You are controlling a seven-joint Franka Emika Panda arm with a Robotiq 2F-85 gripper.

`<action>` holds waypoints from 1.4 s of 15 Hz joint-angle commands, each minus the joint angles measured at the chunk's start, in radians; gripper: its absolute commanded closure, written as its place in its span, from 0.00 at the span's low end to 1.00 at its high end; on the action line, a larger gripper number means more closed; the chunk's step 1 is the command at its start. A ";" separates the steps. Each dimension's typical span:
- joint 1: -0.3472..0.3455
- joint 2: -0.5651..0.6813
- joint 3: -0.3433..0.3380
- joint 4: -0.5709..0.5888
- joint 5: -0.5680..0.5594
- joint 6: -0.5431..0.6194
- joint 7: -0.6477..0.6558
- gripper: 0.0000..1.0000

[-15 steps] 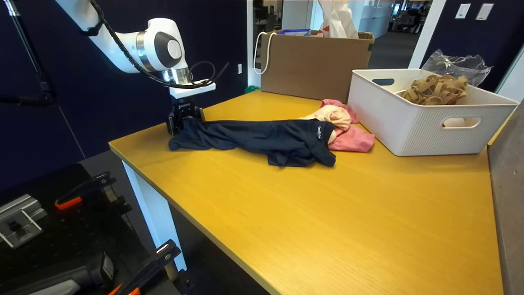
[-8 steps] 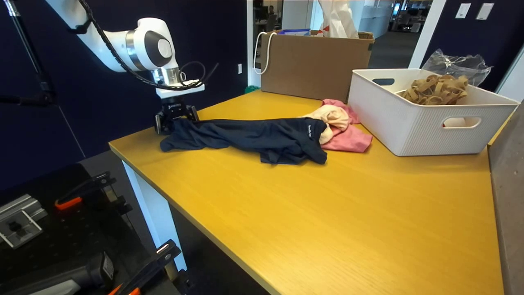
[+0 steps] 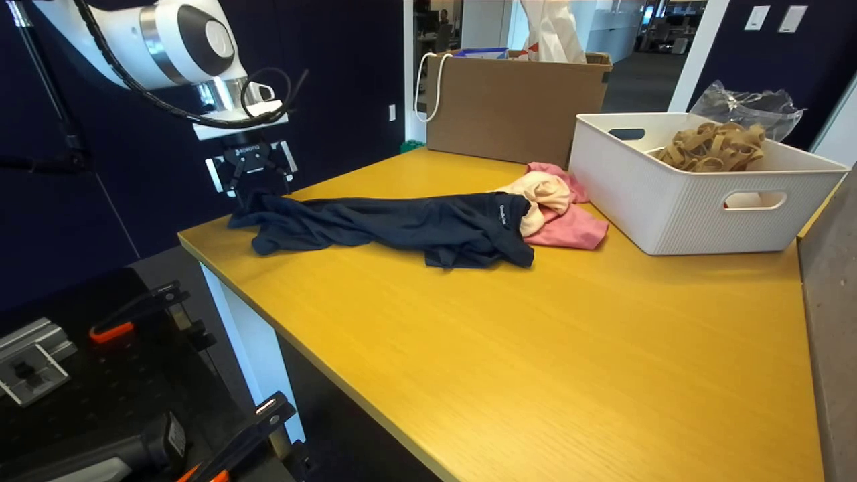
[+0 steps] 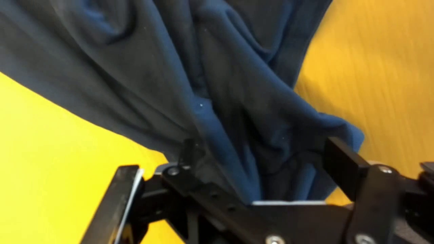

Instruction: Move the blue clothing to the right then move it to the left.

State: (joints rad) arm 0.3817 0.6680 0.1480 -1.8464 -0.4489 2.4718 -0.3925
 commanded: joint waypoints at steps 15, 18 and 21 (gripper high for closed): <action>-0.401 -0.531 -0.020 -0.350 0.429 0.065 -0.322 0.00; -0.393 -0.516 -0.036 -0.334 0.422 0.051 -0.313 0.00; -0.399 -0.516 -0.036 -0.338 0.438 0.051 -0.329 0.00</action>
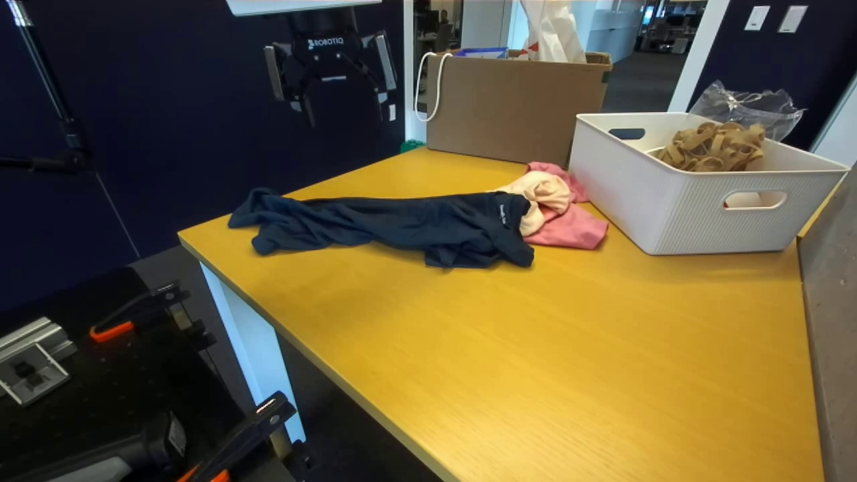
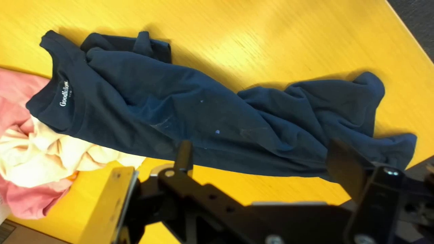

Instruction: Move the blue clothing to the right then move it to the left.

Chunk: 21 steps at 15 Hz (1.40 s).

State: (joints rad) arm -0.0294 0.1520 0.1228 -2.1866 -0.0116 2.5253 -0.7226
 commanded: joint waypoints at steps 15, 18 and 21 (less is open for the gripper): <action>-0.103 0.313 -0.099 0.571 0.081 -0.230 0.125 0.00; -0.125 0.423 -0.084 0.737 0.091 -0.275 0.148 0.00; -0.149 0.535 -0.070 0.898 0.110 -0.330 0.150 0.00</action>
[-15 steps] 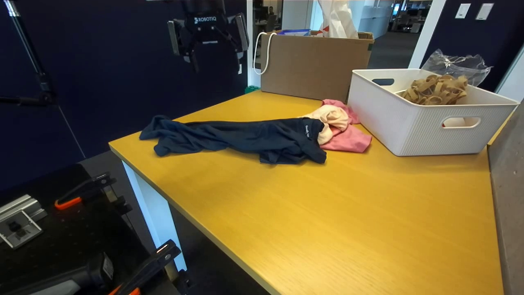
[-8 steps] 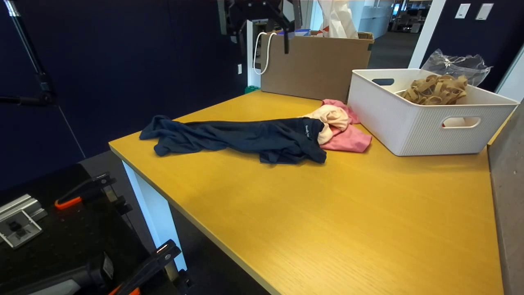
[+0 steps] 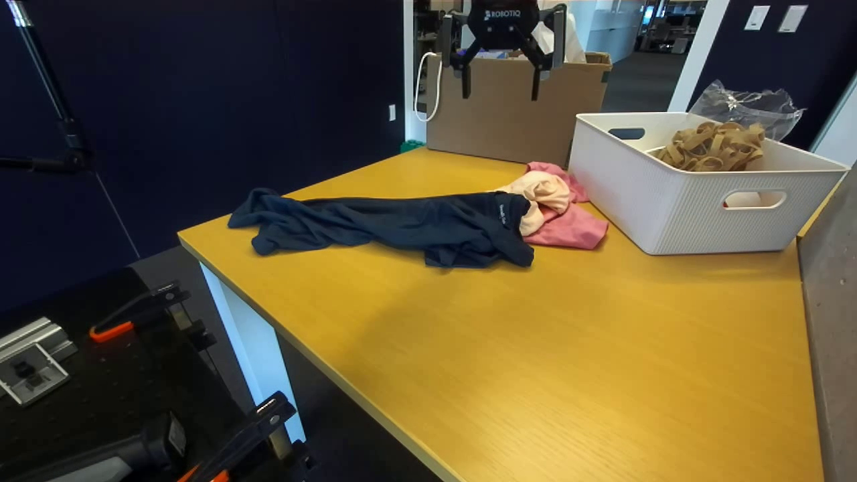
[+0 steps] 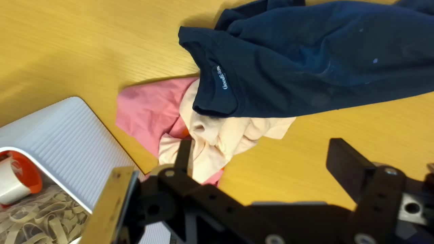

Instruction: Move the blue clothing to the right then move it to the left.

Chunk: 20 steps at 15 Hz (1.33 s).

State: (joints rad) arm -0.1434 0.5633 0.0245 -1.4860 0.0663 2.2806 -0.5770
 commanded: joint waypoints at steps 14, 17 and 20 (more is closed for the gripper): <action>-0.009 0.618 0.039 0.829 -0.034 -0.331 -0.039 0.00; 0.005 0.704 0.023 0.950 -0.030 -0.378 -0.065 0.00; 0.005 0.733 0.037 0.984 -0.037 -0.387 -0.092 0.00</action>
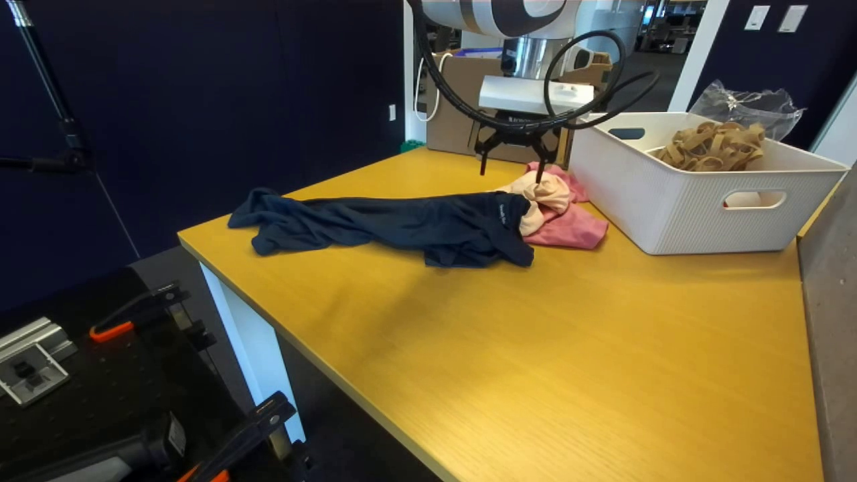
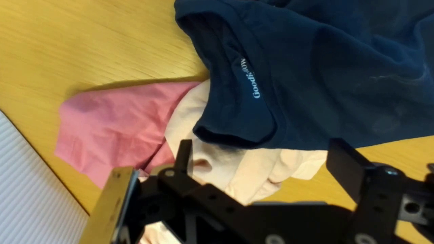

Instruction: Move the blue clothing to the right then move it to the left.

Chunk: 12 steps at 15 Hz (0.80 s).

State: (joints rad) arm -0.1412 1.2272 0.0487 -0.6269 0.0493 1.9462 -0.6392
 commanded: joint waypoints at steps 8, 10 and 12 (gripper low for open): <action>0.011 0.115 0.007 0.146 -0.003 -0.060 -0.088 0.00; 0.012 0.119 0.004 0.146 -0.003 -0.064 -0.091 0.00; 0.010 0.124 0.003 0.145 -0.004 -0.069 -0.098 0.00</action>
State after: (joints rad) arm -0.1292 1.3184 0.0488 -0.5434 0.0484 1.9190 -0.7134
